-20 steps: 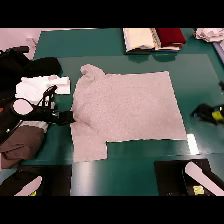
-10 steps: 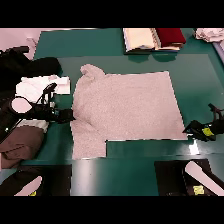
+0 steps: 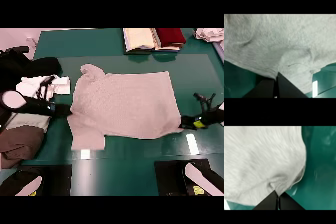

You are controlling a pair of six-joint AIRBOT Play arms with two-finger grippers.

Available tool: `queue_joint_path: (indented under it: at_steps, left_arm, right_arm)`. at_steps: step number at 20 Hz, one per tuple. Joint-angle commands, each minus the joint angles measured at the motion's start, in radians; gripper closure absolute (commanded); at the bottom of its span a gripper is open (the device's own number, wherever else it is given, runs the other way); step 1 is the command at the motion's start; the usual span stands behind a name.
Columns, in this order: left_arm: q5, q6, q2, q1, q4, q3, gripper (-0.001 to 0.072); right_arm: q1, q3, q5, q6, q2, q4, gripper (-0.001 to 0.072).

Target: Fold the shirts.

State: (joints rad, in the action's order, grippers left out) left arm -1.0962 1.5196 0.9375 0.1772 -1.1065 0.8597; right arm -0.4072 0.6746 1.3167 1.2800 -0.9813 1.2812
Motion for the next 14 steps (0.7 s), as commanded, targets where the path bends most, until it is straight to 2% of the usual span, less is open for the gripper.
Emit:
queue_joint_path:
  at_steps: [1,6,9,12,14]
  left_arm:
    - [-0.008,0.014,-0.072,0.000,-0.048,0.186,0.0688]
    - [0.000,0.025,-0.216,0.000,-0.119,0.653,0.0688]
    - [0.031,0.025,-0.244,0.000,-0.123,0.912,0.0688]
    - [0.048,0.026,-0.244,0.000,-0.125,1.083,0.0688]
    - [0.067,0.029,-0.243,0.000,-0.153,1.114,0.0688]
  right_arm:
    - [0.066,0.187,0.016,0.002,0.128,-0.007,0.0701]
    - [0.109,0.629,-0.087,0.039,0.279,-0.006,0.0701]
    - [0.109,0.883,-0.091,0.039,0.304,0.003,0.0701]
    - [0.109,1.044,-0.083,0.039,0.304,0.003,0.0702]
    - [0.109,1.121,-0.045,0.039,0.284,0.004,0.0702]
